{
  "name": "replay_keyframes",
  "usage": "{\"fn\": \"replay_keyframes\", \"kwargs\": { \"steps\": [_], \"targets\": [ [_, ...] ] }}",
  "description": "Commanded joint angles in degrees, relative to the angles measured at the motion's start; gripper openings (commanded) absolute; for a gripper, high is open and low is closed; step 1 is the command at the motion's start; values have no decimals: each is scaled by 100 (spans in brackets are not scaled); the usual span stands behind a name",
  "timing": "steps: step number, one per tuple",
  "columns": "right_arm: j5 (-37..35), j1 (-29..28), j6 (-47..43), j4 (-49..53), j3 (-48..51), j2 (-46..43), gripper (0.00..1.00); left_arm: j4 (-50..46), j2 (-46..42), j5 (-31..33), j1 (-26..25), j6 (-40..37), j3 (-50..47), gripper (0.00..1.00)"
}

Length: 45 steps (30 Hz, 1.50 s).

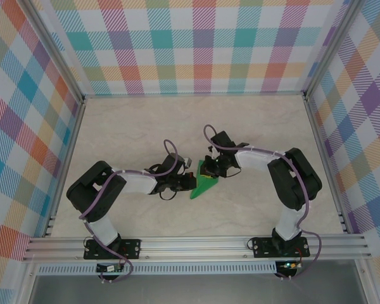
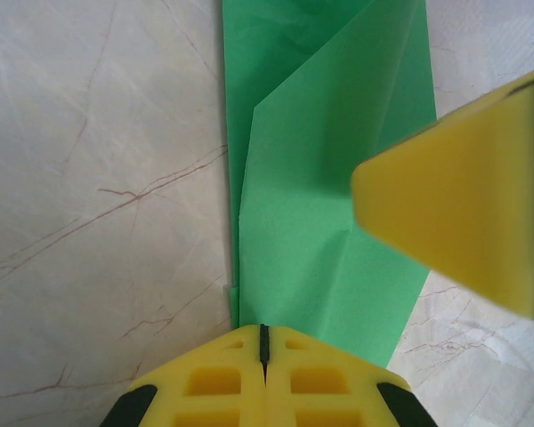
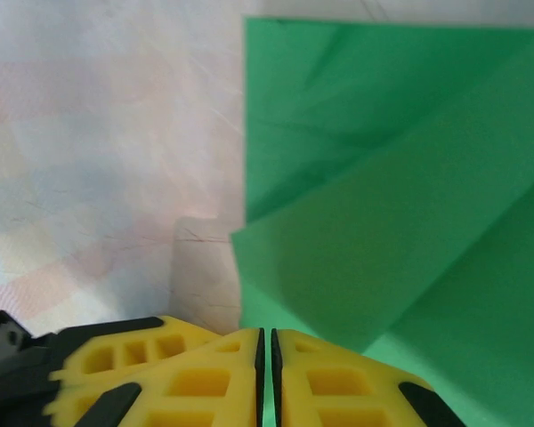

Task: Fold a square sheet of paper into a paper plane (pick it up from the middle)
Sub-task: Fourth fold the wing at the center of the table.

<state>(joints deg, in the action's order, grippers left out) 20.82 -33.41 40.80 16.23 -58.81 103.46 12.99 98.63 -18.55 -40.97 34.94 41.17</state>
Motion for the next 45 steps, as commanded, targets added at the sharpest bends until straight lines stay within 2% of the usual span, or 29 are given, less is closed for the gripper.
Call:
{"fn": "replay_keyframes", "kwargs": {
  "steps": [1,7,14,21,26,38,45],
  "targets": [
    [308,36,-254,-400,196,46,14,-746,173,264,-6,-57,-40,0],
    [219,185,-451,-582,455,90,14,-796,163,273,-3,-61,-30,0],
    [217,344,-554,-459,297,247,14,-834,185,265,-7,-85,-21,0],
    [422,352,-468,-636,265,-66,14,-847,250,238,-6,-100,11,0],
    [648,352,-487,-631,107,215,14,-882,257,229,-7,-109,40,0],
    [65,566,-187,-399,188,465,13,-1035,186,264,1,-163,56,0],
    [454,414,-148,-523,238,476,13,-1255,-215,204,2,-255,379,0]
  ]
}}
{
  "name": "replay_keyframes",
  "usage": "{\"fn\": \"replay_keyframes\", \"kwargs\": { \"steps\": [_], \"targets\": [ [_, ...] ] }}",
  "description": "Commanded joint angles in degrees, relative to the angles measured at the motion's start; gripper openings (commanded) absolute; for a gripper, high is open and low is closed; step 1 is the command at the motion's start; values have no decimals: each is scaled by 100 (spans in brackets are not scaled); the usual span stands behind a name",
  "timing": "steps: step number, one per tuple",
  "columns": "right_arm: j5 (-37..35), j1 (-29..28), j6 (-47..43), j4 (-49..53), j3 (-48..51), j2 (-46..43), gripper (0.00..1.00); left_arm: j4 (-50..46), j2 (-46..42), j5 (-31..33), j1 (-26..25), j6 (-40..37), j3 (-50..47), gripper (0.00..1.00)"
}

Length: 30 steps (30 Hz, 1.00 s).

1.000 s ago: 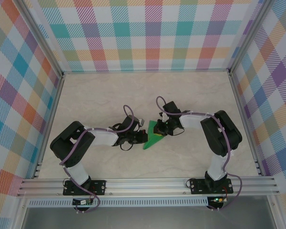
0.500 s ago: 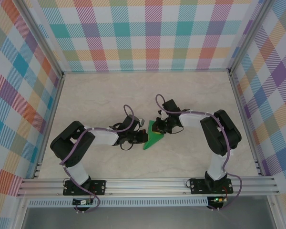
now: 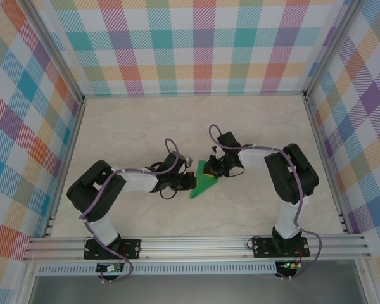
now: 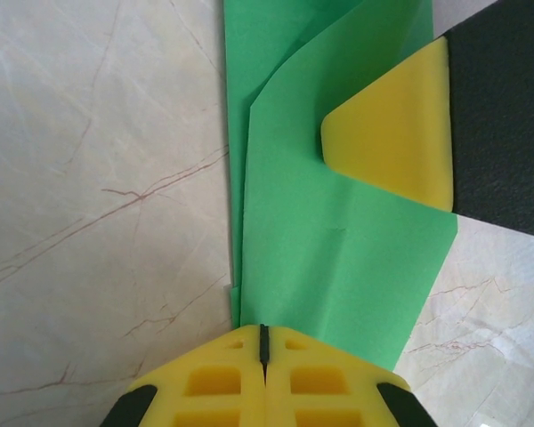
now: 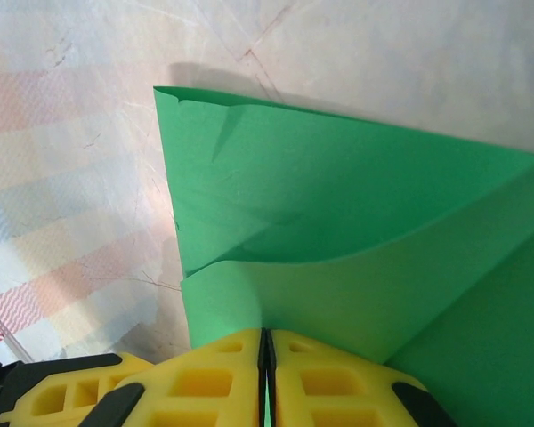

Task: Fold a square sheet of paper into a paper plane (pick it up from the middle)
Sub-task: Fourth fold the wing at the center of the table.

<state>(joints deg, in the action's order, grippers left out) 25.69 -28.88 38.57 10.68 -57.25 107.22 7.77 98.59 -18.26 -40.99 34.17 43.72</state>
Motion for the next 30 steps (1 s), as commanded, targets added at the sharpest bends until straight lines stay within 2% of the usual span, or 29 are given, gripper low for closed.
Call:
{"fn": "replay_keyframes", "kwargs": {
  "steps": [1,8,12,19,30],
  "targets": [
    [-17,-104,124,8,83,107,13,-856,-340,248,16,-217,212,0],
    [-50,-566,539,-240,44,139,13,-1236,-1338,591,261,-248,162,4],
    [-75,-680,649,-303,-5,157,13,-946,-1604,406,313,-98,-118,6],
    [-122,-680,652,-291,38,126,12,-113,-1188,-31,311,302,-225,1],
    [2,-680,565,-225,-66,237,12,129,-480,-362,274,345,-143,0]
  ]
}}
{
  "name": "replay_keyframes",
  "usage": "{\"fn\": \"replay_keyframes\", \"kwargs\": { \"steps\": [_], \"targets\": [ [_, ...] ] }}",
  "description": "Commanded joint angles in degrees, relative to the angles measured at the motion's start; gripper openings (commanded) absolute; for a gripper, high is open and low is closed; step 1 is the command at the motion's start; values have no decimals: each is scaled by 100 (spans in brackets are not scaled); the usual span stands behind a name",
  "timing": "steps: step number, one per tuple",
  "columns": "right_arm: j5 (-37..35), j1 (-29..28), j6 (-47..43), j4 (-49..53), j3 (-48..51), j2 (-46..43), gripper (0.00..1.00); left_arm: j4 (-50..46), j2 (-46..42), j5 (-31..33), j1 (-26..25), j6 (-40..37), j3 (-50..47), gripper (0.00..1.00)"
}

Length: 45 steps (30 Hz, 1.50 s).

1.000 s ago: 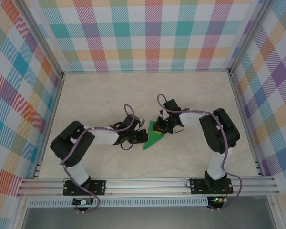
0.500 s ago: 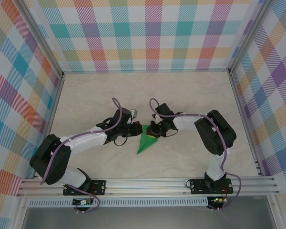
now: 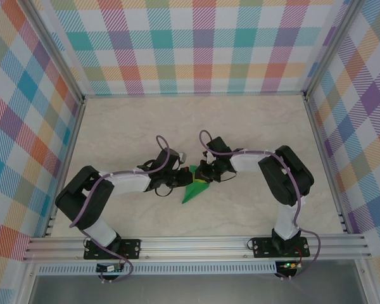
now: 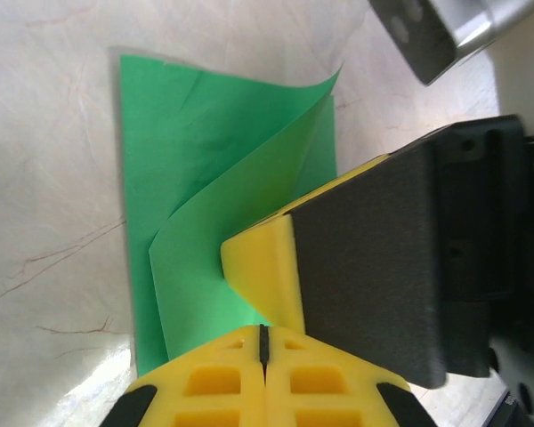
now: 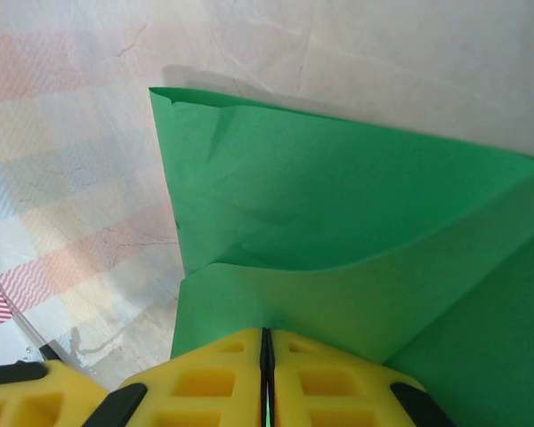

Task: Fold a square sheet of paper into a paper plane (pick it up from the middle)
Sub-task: Fourth fold the wing at the center of the table.

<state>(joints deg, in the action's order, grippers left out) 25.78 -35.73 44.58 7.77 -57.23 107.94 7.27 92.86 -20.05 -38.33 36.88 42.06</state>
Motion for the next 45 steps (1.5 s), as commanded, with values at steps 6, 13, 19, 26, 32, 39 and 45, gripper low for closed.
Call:
{"fn": "replay_keyframes", "kwargs": {
  "steps": [6,13,19,26,32,39,45],
  "targets": [
    [101,4,-150,116,-181,201,13,-45,276,-101,-30,-1,2,0],
    [119,2,-353,216,-366,123,13,-302,344,13,-51,-90,-57,0],
    [84,4,-448,290,-404,9,13,-400,339,98,-58,-102,-71,0],
    [-3,4,-554,378,-245,-3,13,-520,402,177,-70,-107,-78,0],
    [123,4,-708,398,-291,165,13,-614,399,254,-86,-108,-84,0],
    [307,4,-972,522,-453,352,13,-762,382,449,-87,-81,-76,0],
    [-91,84,-1256,890,-676,482,12,-997,375,555,-87,-63,-93,0]
  ]
}}
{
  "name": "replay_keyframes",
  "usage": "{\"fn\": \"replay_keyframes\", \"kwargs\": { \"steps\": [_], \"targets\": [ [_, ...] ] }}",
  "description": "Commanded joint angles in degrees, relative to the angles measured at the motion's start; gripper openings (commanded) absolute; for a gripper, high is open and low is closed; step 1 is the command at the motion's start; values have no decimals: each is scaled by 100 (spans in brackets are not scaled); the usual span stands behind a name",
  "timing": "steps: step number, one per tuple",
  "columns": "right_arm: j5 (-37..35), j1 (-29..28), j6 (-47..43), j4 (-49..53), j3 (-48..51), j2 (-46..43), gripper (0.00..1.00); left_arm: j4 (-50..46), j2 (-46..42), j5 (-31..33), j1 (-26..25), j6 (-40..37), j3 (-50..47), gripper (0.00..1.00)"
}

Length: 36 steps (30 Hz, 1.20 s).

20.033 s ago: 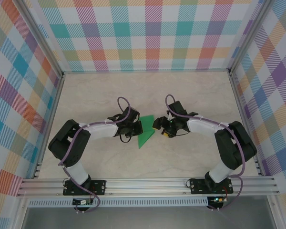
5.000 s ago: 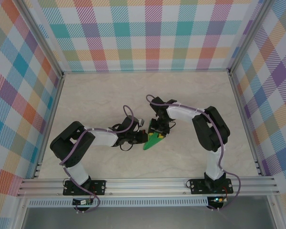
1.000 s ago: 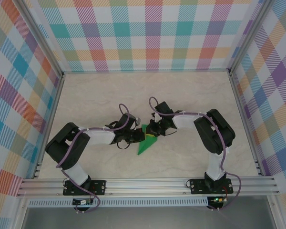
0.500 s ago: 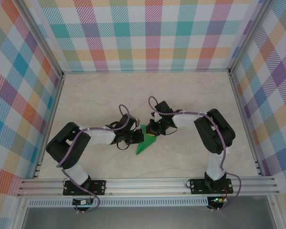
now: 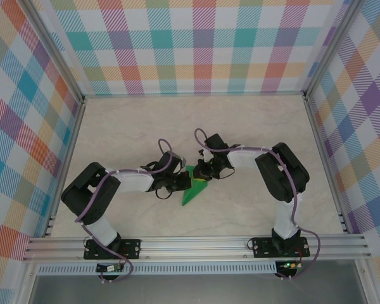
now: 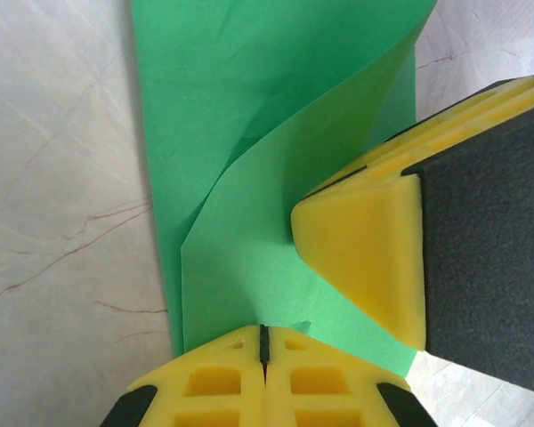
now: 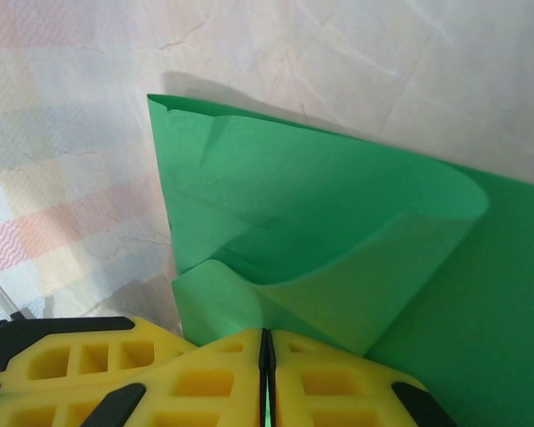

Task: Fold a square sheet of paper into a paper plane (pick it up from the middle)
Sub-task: Fourth fold the wing at the center of the table.

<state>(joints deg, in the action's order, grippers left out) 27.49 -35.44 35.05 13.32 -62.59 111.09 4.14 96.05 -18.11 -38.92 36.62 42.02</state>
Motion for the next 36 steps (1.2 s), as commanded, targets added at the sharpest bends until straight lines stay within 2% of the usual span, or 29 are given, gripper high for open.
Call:
{"fn": "replay_keyframes", "kwargs": {
  "steps": [1,7,11,17,20,25,30,36],
  "targets": [
    [-308,147,-327,352,-164,168,12,-751,53,385,-26,-46,-93,0],
    [-494,920,-337,252,-267,188,12,-1003,43,449,-27,-94,-165,0],
    [-675,1144,-239,417,-595,140,12,-978,85,432,-28,-102,-185,0],
    [-523,1020,236,34,-238,-695,13,-901,113,486,-28,-75,-106,0],
    [-279,787,327,-53,-20,-826,13,-819,103,466,-28,-46,-107,0],
    [-46,397,267,11,-139,-426,13,-827,79,486,-28,-44,-141,0],
    [221,310,178,-81,-318,65,12,-921,58,538,-26,-31,-134,0],
    [-192,480,105,48,-386,307,11,-1012,64,554,-27,-32,-154,0]
  ]
}}
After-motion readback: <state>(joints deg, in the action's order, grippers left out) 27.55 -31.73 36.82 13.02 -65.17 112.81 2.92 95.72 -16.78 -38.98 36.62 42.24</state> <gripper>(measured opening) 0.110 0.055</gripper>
